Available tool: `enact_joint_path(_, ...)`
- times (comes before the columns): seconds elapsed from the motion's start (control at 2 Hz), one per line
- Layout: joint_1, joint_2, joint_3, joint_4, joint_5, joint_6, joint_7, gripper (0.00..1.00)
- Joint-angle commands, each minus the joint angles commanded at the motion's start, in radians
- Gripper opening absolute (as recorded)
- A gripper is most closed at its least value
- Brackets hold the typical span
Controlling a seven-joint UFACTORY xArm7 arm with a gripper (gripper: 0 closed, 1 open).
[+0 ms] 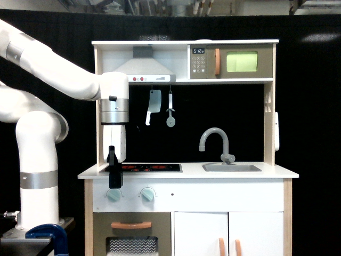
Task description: Turn on the faucet
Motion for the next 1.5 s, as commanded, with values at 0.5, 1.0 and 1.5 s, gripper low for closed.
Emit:
enact_joint_path(0.5, 0.026, -0.016, -0.023, 0.017, -0.018, 0.017, -0.083, 1.00)
enact_joint_path(1.0, 0.129, -0.105, -0.180, 0.053, -0.067, -0.029, -0.445, 1.00)
enact_joint_path(1.5, 0.518, -0.009, -0.552, 0.195, 0.096, -0.144, -1.017, 1.00)
